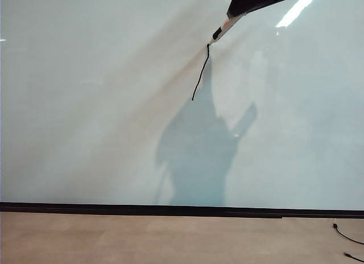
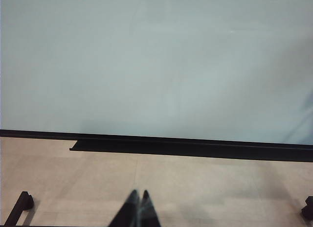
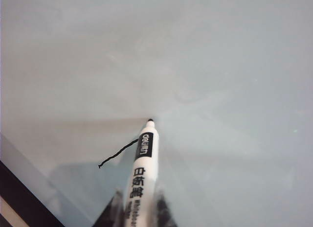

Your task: Pick up the pen on the shelf to the right of the whiteboard and write the letter A.

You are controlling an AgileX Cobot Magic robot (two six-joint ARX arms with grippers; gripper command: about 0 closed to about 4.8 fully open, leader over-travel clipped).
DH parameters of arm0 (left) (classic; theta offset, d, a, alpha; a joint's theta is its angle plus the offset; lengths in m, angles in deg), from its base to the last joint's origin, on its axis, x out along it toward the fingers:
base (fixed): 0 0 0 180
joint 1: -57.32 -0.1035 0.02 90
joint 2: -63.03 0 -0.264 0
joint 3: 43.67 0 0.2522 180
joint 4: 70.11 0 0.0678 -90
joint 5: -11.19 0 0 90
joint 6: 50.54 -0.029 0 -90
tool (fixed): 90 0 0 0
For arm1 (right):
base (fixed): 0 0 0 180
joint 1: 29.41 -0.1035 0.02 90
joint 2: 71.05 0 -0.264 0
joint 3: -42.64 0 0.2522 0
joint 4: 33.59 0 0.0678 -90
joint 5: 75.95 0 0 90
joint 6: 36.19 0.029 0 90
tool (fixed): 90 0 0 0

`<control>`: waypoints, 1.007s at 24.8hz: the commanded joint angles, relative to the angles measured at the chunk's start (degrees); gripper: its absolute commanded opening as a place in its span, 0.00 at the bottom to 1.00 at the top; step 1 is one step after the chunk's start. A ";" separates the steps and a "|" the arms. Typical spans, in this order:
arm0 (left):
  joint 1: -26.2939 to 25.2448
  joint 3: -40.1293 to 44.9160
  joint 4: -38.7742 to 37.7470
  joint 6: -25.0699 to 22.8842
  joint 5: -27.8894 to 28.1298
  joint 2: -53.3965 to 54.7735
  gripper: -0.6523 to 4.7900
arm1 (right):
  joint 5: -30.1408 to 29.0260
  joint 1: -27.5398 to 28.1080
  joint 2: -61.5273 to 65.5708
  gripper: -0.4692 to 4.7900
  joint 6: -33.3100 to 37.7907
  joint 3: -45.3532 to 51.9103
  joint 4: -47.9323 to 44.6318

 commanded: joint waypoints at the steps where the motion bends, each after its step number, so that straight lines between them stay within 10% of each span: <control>1: 0.02 -0.15 0.33 -0.24 0.00 0.02 0.11 | 1.18 0.13 -0.79 0.08 -0.37 -0.83 -1.49; 12: 0.02 -0.15 0.33 -0.26 0.00 0.02 0.11 | 0.07 -0.74 -1.60 0.08 -1.36 -0.74 2.01; 19: 0.02 -0.15 0.31 -0.26 0.00 0.02 0.11 | 9.44 -7.61 -10.99 0.08 1.42 9.88 -2.58; 25: 0.02 -0.15 0.33 -0.26 0.00 0.02 0.11 | 13.00 -8.87 -13.75 0.08 16.61 22.77 -24.52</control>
